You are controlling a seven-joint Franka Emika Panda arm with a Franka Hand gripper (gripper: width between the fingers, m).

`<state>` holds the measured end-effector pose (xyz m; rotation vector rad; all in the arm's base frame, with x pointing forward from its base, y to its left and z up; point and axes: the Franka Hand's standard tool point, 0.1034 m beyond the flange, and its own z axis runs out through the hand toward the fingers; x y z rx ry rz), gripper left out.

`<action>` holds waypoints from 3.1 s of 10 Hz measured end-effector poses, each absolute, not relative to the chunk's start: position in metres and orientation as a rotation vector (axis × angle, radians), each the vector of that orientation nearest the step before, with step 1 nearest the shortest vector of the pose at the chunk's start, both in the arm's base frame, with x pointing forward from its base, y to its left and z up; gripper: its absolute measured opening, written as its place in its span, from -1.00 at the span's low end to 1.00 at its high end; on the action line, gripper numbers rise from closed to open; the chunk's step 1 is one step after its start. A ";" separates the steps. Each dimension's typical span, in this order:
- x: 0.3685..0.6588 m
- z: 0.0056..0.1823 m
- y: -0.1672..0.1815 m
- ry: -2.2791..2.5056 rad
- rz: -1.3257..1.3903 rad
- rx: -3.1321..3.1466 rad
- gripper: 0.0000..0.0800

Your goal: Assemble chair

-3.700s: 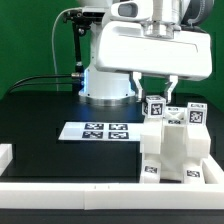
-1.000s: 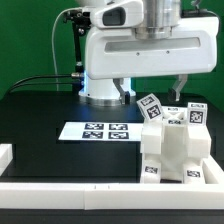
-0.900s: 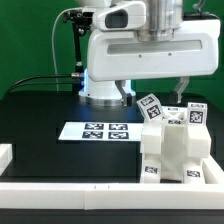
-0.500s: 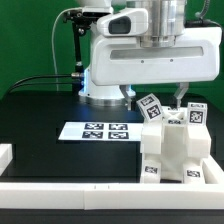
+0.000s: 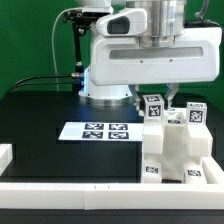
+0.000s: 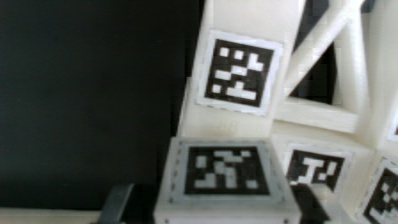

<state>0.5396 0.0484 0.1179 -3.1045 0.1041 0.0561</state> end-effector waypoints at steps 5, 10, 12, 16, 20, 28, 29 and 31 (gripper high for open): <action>0.539 0.117 0.048 0.575 0.065 -3.059 -0.30; 0.539 0.117 0.049 1.122 0.074 -2.912 -0.30; 0.539 0.117 0.049 1.156 0.074 -2.900 -0.30; 0.542 0.126 0.053 0.761 0.053 -3.012 0.58; 0.545 0.136 0.042 -0.086 0.009 -3.089 0.62; 0.535 0.124 0.055 -0.717 0.029 -3.009 0.55; 0.535 0.124 0.055 -0.682 0.030 -3.017 0.55; 0.535 0.124 0.055 -0.503 0.035 -3.052 -0.31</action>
Offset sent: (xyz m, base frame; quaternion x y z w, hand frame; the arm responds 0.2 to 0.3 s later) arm 0.0000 0.0000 0.0000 0.0000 0.0000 0.1938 0.9810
